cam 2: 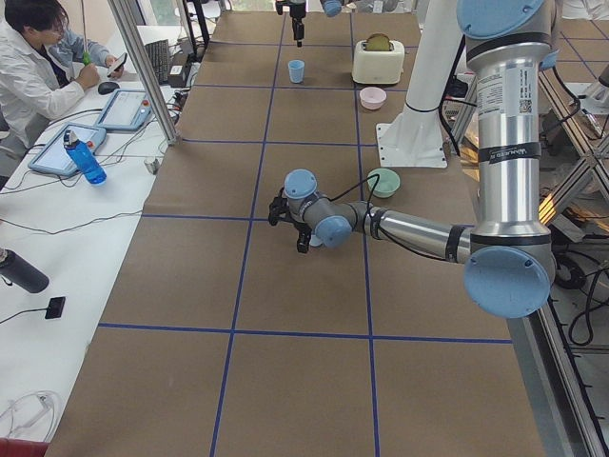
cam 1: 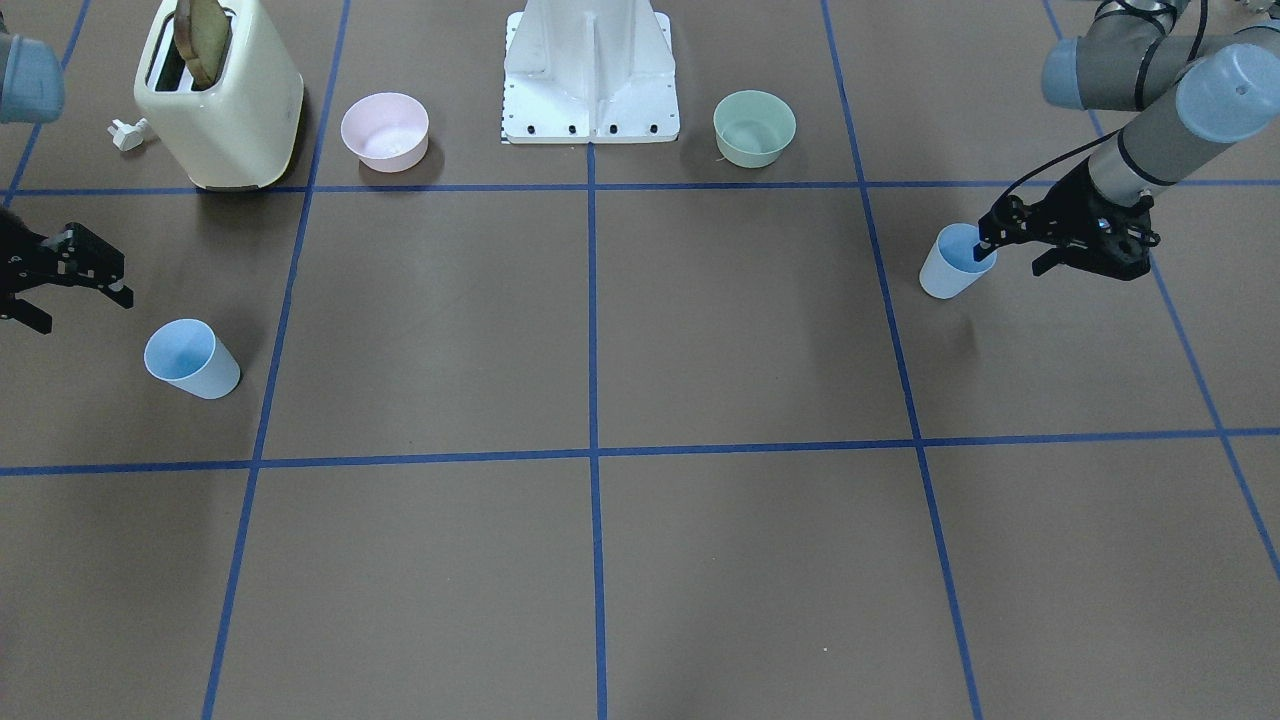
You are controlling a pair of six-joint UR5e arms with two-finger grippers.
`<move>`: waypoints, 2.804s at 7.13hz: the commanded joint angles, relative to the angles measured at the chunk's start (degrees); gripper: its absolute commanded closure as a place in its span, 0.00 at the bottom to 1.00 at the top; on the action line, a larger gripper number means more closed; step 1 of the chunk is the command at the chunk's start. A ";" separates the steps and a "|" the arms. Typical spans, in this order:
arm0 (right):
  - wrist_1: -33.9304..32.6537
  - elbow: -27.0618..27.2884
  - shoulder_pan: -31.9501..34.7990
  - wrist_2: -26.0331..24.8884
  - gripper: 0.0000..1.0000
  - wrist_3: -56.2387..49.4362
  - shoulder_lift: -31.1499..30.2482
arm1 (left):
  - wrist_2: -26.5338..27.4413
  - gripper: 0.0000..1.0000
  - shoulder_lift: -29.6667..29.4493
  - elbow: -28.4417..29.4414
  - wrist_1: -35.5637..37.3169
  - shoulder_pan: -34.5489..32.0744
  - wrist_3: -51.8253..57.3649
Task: Stack blue cups with both arms
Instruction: 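Lower the left gripper onto its light-blue cup while the right gripper descends onto the other, then grasp the light-blue cup with the left gripper while the right gripper grasps its cup, then carry the left cup to the table center and set it down upright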
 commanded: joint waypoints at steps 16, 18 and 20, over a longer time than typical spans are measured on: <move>-0.79 -6.59 -2.71 -1.05 0.23 0.18 4.75 | 4.66 1.00 -41.10 3.66 32.75 8.33 -18.05; -0.70 -7.91 -3.68 -1.23 0.24 0.18 5.89 | 4.58 1.00 -48.57 11.39 32.13 8.76 -17.79; -0.70 -8.44 -4.64 -1.93 0.29 0.18 6.07 | 6.58 1.00 -53.07 16.94 29.95 9.73 -17.17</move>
